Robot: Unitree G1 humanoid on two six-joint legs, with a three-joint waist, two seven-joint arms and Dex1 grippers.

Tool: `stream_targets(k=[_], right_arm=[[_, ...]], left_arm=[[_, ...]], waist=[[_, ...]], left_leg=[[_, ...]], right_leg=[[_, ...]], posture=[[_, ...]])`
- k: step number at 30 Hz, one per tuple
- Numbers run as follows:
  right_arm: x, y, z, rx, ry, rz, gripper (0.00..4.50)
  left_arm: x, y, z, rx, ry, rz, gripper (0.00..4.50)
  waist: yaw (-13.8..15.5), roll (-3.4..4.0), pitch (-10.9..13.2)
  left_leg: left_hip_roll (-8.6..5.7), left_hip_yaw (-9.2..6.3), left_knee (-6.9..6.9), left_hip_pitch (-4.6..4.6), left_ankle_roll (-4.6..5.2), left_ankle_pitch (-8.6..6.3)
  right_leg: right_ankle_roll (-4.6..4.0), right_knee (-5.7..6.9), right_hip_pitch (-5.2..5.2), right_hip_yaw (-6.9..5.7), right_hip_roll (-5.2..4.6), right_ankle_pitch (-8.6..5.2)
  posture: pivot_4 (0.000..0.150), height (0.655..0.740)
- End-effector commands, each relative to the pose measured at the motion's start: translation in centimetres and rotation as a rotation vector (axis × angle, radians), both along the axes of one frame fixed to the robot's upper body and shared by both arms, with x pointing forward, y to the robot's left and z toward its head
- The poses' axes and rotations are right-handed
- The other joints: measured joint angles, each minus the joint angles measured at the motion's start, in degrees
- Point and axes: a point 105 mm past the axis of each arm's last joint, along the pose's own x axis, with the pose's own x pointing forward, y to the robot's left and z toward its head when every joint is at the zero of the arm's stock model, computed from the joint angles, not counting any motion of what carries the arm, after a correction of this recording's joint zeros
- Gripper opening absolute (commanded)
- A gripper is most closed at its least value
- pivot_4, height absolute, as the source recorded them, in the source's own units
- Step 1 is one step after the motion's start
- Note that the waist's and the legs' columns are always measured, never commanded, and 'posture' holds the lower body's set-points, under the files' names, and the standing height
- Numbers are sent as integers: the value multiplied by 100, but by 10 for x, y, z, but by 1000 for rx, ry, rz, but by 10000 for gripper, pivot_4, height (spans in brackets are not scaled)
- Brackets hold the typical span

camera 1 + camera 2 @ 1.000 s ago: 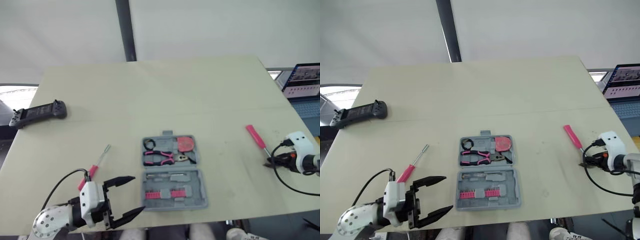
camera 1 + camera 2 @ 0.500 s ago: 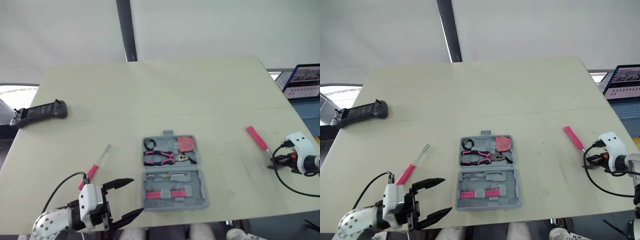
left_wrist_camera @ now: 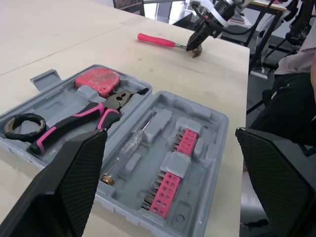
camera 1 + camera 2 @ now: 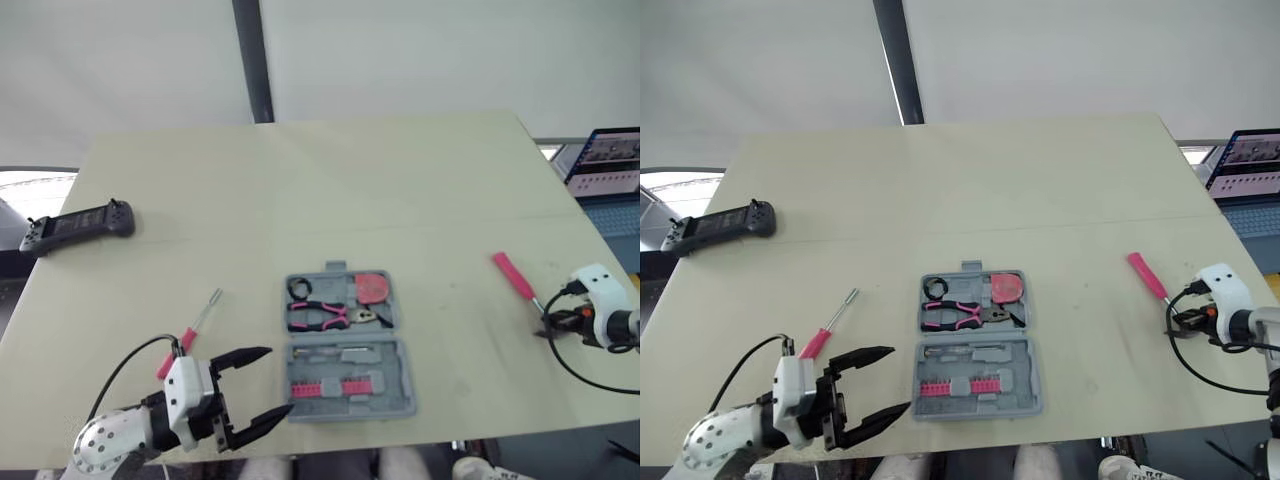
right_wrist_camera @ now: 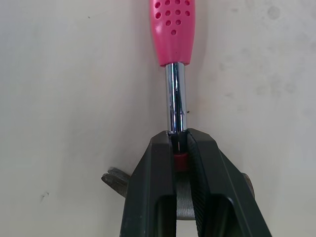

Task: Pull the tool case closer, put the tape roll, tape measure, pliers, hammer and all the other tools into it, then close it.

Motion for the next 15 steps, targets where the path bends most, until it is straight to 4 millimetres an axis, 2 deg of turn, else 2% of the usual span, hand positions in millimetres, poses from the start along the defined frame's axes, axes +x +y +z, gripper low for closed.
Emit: stream_targets(k=[1,3,5,9,11,15], right_arm=[[11,6,35,-45,-113,46,310],[9,22,50,-46,-125,114,310],[0,48,60,-36,-89,204,310],[-35,121,79,-37,16,483,310],[-49,146,85,-47,61,588,310],[-69,184,89,-106,130,766,310]], left_arm=[[4,0,11,-14,-37,-3,45000],[8,4,13,-7,-38,12,45000],[11,11,14,8,-42,25,45000],[12,28,19,35,-35,45,45000],[9,35,18,57,-24,41,45000],[1,45,18,90,-6,36,45000]], waist=[[-9,7,-2],[-9,18,-4],[-2,32,-6],[18,36,-6],[14,35,-6],[18,28,-2]], left_leg=[[0,1,-1,-1,0,0],[2,5,-3,-3,0,0],[4,10,-5,-9,0,0],[13,20,1,-36,-1,1],[16,20,5,-41,-2,1],[15,23,3,-44,0,-1]], right_leg=[[0,1,-3,0,0,0],[1,5,-11,0,0,0],[1,10,-23,-3,0,0],[1,30,-60,-16,-1,1],[1,30,-65,-27,-1,1],[1,26,-67,-30,-2,1]], posture=[[1500,7400],[1500,7400],[1500,7400],[1500,7400],[1500,7400],[1500,7400]])
